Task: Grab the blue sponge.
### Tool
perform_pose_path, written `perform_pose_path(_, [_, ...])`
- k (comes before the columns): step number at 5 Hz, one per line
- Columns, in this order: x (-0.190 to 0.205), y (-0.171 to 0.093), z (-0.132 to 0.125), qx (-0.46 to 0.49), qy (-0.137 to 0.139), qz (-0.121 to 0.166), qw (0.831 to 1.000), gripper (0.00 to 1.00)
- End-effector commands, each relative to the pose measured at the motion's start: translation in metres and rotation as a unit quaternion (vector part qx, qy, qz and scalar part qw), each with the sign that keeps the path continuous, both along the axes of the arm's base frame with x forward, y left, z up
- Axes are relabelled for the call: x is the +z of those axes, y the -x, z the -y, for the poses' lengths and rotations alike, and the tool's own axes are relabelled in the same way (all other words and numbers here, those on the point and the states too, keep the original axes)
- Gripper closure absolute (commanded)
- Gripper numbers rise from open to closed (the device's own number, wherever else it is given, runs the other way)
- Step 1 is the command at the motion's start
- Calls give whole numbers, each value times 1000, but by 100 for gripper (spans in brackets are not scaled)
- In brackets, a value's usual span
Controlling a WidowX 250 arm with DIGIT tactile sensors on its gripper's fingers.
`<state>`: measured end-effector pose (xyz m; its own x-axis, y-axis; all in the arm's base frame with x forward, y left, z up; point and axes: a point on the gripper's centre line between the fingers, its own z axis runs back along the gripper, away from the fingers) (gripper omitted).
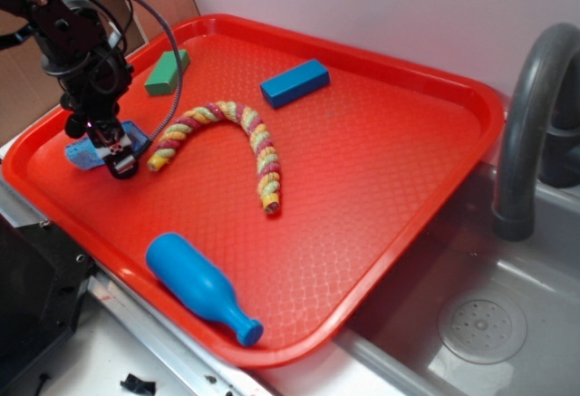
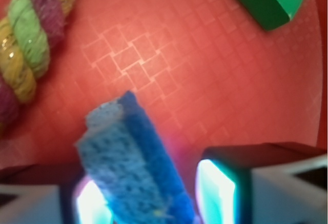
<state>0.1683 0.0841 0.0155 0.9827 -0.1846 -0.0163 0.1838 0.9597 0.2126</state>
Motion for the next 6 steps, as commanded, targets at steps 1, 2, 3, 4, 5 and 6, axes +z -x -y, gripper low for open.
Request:
perform_pose_path(1, [41, -4, 13, 68, -25, -25, 997, 100])
perform_pose_path(2, [91, -12, 37, 158, -21, -2, 987, 100])
perform_pose_path(3, [142, -18, 74, 194, 34, 30, 980, 100])
perform_pose_path(4, [176, -18, 92, 187, 97, 42, 977, 100])
perform_pose_path(5, [186, -16, 94, 187, 92, 60, 976, 100])
perform_pose_path(6, [177, -20, 83, 181, 115, 41, 976, 100])
